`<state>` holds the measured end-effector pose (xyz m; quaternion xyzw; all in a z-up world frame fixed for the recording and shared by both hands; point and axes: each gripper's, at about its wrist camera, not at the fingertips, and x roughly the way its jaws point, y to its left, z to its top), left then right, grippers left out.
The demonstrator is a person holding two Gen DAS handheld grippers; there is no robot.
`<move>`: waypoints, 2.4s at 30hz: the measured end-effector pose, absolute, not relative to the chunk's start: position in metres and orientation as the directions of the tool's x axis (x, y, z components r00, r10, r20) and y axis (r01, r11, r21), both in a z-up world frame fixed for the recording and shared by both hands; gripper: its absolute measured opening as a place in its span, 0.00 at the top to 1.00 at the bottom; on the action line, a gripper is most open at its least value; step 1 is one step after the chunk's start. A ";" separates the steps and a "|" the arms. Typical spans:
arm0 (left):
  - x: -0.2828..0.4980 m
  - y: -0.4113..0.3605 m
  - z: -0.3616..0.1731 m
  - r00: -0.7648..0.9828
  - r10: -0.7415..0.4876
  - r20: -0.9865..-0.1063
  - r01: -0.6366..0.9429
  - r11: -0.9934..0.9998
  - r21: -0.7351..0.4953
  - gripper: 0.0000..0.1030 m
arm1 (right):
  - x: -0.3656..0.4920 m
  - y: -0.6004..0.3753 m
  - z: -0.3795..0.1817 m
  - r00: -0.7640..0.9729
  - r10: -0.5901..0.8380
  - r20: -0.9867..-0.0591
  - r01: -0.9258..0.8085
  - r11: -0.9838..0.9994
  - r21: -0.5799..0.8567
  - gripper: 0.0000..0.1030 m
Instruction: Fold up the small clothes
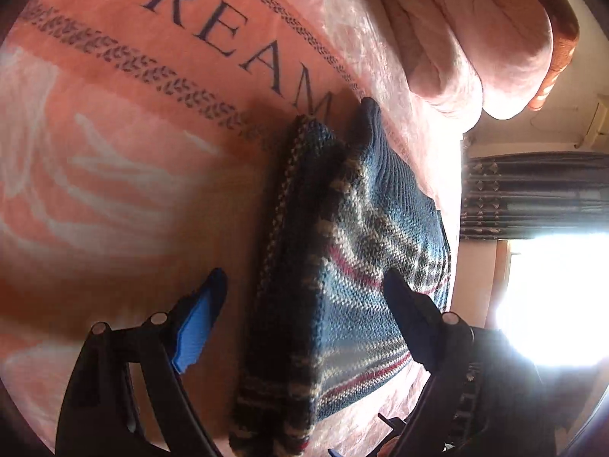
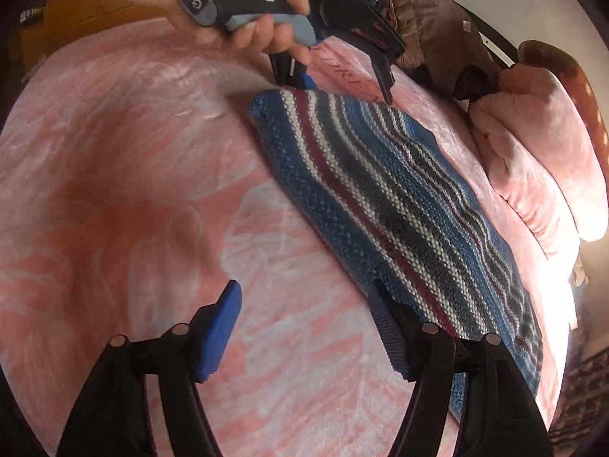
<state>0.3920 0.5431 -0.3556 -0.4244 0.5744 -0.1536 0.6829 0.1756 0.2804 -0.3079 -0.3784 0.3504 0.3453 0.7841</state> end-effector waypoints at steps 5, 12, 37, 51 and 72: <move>0.423 0.538 -0.364 0.285 -0.731 -0.620 -0.258 0.565 -0.784 0.20 | 0.187 0.311 -0.322 0.565 0.270 -0.780 -0.791 0.445 -0.419 0.33; 0.442 0.526 -0.366 0.231 -0.734 -0.638 -0.223 0.599 -0.769 0.43 | 0.208 0.350 -0.330 0.608 0.297 -0.736 -0.771 0.443 -0.458 0.31; 0.464 0.521 -0.361 0.177 -0.702 -0.690 -0.247 0.647 -0.722 0.73 | 0.232 0.396 -0.322 0.642 0.315 -0.699 -0.733 0.519 -0.439 0.64; 0.475 0.510 -0.334 0.165 -0.662 -0.731 -0.248 0.690 -0.680 0.79 | 0.244 0.385 -0.296 0.630 0.340 -0.698 -0.729 0.569 -0.381 0.76; 0.481 0.485 -0.275 0.175 -0.615 -0.769 -0.196 0.744 -0.639 0.79 | 0.247 0.360 -0.246 0.655 0.372 -0.658 -0.689 0.651 -0.318 0.83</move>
